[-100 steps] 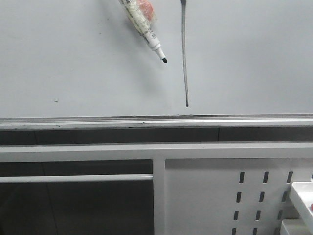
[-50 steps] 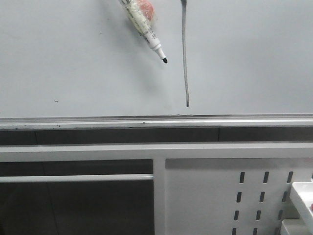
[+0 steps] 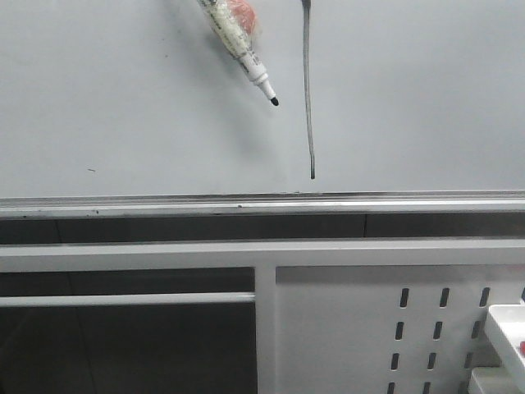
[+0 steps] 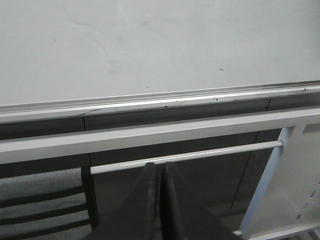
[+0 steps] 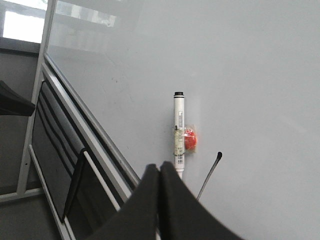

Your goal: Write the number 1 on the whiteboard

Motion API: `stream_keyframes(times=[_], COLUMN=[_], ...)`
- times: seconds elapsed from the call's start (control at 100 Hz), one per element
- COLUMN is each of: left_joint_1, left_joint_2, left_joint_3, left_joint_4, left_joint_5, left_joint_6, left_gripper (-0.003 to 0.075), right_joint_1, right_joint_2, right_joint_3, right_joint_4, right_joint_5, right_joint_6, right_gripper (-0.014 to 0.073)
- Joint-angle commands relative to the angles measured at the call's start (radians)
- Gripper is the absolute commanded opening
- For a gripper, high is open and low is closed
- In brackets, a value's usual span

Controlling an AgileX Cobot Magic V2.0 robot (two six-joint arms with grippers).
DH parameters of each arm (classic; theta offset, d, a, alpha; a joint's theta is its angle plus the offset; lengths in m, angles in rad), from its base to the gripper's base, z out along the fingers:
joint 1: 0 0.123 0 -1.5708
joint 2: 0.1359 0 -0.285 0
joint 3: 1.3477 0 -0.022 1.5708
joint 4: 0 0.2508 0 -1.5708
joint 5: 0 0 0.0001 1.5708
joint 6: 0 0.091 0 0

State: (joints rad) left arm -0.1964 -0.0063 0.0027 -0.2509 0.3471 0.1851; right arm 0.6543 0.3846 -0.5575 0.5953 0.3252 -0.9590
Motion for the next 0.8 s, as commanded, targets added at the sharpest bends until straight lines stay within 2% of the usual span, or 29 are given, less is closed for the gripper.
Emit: stream_keyframes(times=[0.0,0.7,0.75,0.79], left_joint_1=[0.002,0.002,0.002,0.002], left_joint_2=[-0.021,-0.021,-0.021,-0.021], left_joint_3=[0.036,0.036,0.036,0.036], left_joint_4=[-0.006,-0.006,-0.006,-0.006], left_joint_5=[-0.043,-0.043,-0.043,-0.043], left_joint_6=[-0.013,-0.013,-0.013,-0.013], left_gripper=[-0.0020,-0.0020,-0.0020,-0.0020], right_joint_1=[-0.005,-0.005,-0.005,-0.005], right_joint_2=[0.012,0.010,0.010,0.010], right_joint_3=[-0.024,-0.008,0.019,0.046], right_joint_4=[0.008,0.004,-0.049,-0.093], right_joint_5=[-0.063,-0.066,-0.105,-0.190], right_joint_6=[0.003,0.003,0.003,0.005], right_gripper=[-0.0059,-0.0059,-0.0059,-0.0059])
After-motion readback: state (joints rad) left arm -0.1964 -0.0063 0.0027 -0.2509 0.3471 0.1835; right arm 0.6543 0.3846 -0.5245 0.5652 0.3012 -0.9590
